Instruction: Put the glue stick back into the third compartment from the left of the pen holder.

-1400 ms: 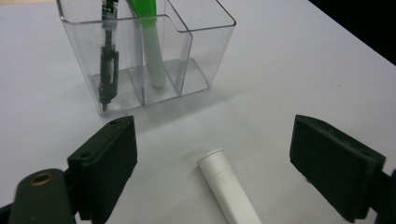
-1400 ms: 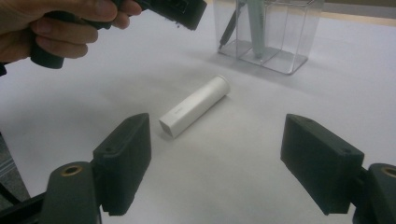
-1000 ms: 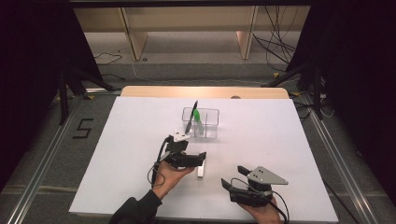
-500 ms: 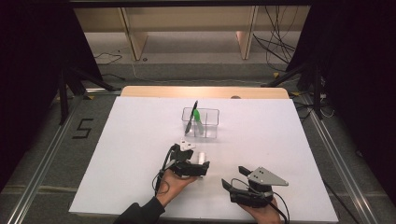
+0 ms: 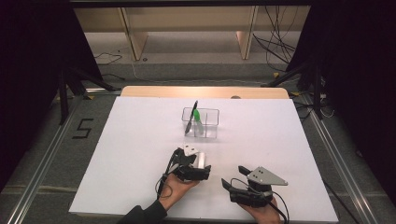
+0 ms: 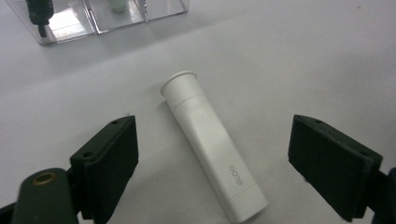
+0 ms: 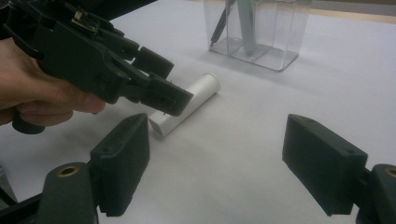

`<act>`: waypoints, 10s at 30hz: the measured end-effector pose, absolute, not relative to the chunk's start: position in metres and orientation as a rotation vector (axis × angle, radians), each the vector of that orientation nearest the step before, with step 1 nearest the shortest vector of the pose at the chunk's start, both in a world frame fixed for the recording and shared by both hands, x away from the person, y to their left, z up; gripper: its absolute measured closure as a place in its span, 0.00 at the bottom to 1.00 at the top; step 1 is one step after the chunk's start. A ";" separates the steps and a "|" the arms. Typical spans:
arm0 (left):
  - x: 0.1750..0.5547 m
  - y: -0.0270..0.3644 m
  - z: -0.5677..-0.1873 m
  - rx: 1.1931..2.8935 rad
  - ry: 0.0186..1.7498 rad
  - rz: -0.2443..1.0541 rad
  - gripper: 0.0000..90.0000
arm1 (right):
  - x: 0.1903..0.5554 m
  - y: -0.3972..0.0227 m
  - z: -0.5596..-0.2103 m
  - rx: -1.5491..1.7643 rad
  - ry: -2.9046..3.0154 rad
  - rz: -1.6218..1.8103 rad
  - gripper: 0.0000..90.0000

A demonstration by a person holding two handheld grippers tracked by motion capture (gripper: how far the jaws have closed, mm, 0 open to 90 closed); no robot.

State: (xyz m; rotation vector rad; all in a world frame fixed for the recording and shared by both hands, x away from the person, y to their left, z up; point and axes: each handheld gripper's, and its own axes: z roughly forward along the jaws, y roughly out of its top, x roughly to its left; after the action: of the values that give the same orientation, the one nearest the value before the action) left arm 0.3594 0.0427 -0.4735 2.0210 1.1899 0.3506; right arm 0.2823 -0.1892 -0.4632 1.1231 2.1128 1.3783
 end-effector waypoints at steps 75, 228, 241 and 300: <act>0.355 0.050 -0.493 2.043 1.167 0.356 0.79 | 0.280 -0.188 -0.463 1.121 2.117 1.367 0.28; 0.331 0.164 -0.465 1.787 0.878 0.301 0.25 | 0.415 -0.176 -0.385 1.363 1.965 1.698 0.75; 0.331 0.163 -0.466 1.800 0.864 0.313 0.23 | 0.443 -0.162 -0.374 1.354 1.981 1.634 0.75; 0.333 0.160 -0.468 1.789 0.865 0.294 0.21 | 0.513 -0.135 -0.391 1.436 2.008 1.326 0.47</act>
State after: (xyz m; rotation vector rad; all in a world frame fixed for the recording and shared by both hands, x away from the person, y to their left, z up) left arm 0.3332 0.1601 -0.4684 1.7891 0.8650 0.2936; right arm 0.5132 -0.1350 -0.3905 1.4357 2.0077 1.3262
